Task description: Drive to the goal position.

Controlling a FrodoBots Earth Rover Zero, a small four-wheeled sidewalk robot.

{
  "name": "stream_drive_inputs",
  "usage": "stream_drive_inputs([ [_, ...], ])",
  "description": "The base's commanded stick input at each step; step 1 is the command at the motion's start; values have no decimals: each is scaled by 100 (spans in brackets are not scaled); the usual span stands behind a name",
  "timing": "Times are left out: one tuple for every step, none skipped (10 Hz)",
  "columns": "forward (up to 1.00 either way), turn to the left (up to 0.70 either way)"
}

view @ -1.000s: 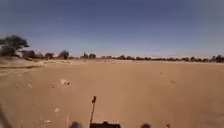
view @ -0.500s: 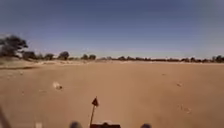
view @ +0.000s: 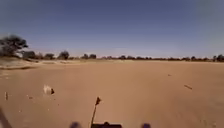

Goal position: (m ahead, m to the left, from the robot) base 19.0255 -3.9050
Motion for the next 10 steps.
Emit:
stream_drive_inputs([
  [70, 0],
  [70, 0],
  [70, 0],
  [70, 0],
  [70, 0],
  [70, 0],
  [70, 0],
  [70, 0],
  [70, 0],
  [70, 0],
])
